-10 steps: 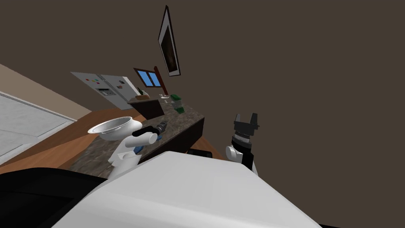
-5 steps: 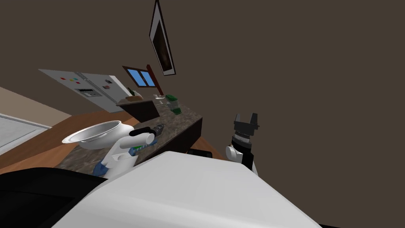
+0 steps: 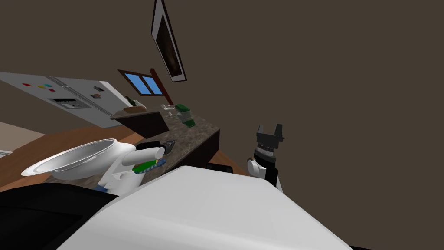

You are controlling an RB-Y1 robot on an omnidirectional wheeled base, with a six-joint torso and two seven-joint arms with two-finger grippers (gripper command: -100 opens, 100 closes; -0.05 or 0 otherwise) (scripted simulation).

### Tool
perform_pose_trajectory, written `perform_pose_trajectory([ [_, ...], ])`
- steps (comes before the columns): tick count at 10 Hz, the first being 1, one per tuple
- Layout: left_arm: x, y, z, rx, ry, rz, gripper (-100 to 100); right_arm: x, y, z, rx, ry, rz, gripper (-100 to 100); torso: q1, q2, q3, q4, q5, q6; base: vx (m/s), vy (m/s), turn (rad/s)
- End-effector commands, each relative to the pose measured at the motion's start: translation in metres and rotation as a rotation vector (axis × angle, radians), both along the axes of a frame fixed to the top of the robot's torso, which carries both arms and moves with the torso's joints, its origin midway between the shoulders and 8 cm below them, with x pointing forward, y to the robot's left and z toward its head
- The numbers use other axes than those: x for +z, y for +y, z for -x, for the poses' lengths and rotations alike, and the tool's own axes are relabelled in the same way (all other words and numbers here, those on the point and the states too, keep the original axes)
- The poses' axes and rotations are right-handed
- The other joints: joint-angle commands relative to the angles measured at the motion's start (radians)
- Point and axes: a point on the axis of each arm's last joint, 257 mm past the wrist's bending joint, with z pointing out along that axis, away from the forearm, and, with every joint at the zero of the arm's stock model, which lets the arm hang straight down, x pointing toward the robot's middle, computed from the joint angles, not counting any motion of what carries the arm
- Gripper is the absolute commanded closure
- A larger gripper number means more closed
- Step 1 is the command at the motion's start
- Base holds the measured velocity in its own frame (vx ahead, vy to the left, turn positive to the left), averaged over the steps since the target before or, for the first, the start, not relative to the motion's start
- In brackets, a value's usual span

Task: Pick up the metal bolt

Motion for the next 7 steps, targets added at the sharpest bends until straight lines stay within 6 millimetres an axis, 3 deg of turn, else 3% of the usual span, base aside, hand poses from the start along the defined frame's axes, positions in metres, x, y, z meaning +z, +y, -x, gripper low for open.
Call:
perform_pose_trajectory([
  [1, -0.005, 0.016, 0.019, 0.038, 0.057, 0.000, -100, 0.000, 0.000, 0.000, 0.000, 0.000, 0.000, 0, 0.000, 0.000, 0.000, 0.000, 0.000, 0.000, 0.030, 0.008, -0.146],
  [2, -0.008, 0.015, 0.024, 0.042, 0.076, 0.009, -100, 0.000, 0.000, 0.000, 0.000, 0.000, 0.000, 0, 0.000, 0.000, 0.000, 0.000, 0.000, 0.000, 0.026, 0.013, -0.093],
  [3, -0.011, 0.026, 0.041, 0.074, 0.122, 0.008, -100, 0.000, 0.000, 0.000, 0.000, 0.000, 0.000, 0, 0.000, 0.000, 0.000, 0.000, 0.000, 0.000, 0.031, 0.013, -0.149],
  [4, -0.012, 0.025, 0.043, 0.076, 0.130, 0.013, -100, 0.000, 0.000, 0.000, 0.000, 0.000, 0.000, 0, 0.000, 0.000, 0.000, 0.000, 0.000, 0.000, 0.027, 0.017, -0.082],
  [7, -0.015, 0.045, 0.077, 0.137, 0.217, 0.012, -100, 0.000, 0.000, 0.000, 0.000, 0.000, 0.000, 0, 0.000, 0.000, 0.000, 0.000, 0.000, 0.000, 0.029, 0.020, -0.117],
])
